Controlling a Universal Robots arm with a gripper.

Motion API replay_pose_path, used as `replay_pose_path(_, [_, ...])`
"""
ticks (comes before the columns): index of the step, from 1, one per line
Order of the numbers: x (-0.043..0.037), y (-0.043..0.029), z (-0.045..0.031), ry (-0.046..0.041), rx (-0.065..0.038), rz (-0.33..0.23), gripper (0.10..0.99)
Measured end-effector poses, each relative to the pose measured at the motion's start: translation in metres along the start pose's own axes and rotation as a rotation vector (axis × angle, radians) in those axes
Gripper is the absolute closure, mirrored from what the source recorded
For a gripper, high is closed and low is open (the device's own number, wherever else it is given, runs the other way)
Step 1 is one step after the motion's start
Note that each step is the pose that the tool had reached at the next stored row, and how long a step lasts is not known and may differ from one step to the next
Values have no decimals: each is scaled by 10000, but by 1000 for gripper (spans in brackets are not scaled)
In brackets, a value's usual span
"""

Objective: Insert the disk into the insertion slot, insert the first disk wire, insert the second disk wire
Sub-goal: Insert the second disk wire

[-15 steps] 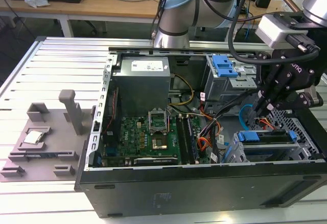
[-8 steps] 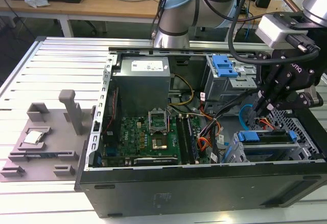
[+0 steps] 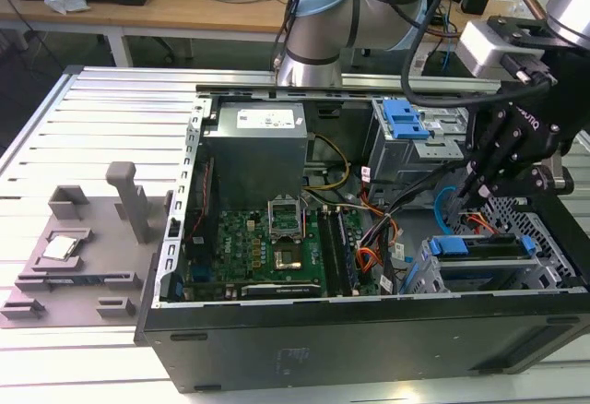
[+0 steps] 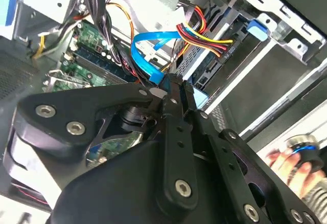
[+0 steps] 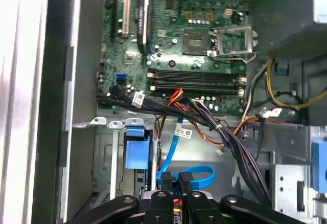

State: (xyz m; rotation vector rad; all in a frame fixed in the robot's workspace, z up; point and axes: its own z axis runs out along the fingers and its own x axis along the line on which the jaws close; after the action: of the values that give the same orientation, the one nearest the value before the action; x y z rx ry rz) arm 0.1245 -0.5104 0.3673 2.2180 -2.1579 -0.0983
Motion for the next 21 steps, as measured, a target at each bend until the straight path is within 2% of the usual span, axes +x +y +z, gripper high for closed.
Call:
replay_pose_path(7, [0,0,5,-85,15,1111,922])
replay_pose_path(21, [135,3,15,-87,15,1126,922])
